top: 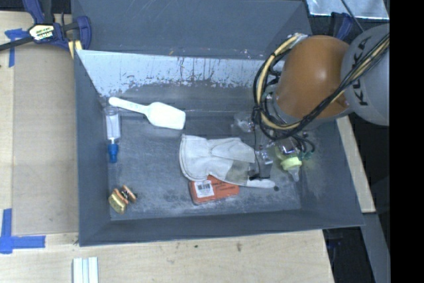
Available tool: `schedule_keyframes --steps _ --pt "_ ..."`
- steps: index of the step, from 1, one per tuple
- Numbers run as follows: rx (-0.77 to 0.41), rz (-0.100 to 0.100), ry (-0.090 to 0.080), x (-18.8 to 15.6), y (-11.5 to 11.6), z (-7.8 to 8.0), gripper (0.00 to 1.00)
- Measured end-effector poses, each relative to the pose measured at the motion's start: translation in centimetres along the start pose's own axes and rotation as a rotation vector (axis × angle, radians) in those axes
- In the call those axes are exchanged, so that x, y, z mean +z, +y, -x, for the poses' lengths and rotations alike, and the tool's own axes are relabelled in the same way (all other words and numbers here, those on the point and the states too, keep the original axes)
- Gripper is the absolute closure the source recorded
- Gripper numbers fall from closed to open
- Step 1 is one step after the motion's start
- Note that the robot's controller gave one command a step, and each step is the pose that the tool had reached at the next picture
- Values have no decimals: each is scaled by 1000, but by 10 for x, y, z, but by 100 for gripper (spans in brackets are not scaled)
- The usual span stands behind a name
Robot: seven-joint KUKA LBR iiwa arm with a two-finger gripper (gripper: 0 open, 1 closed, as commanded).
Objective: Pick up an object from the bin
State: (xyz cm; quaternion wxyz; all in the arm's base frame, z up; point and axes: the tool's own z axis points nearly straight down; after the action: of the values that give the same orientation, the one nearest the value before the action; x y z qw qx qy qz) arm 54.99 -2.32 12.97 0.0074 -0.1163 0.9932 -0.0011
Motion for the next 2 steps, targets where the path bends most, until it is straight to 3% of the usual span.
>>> schedule_keyframes --steps 1,2 --pt "-49 1 3 55 12 6 100" --pt "-49 1 3 55 12 6 100"
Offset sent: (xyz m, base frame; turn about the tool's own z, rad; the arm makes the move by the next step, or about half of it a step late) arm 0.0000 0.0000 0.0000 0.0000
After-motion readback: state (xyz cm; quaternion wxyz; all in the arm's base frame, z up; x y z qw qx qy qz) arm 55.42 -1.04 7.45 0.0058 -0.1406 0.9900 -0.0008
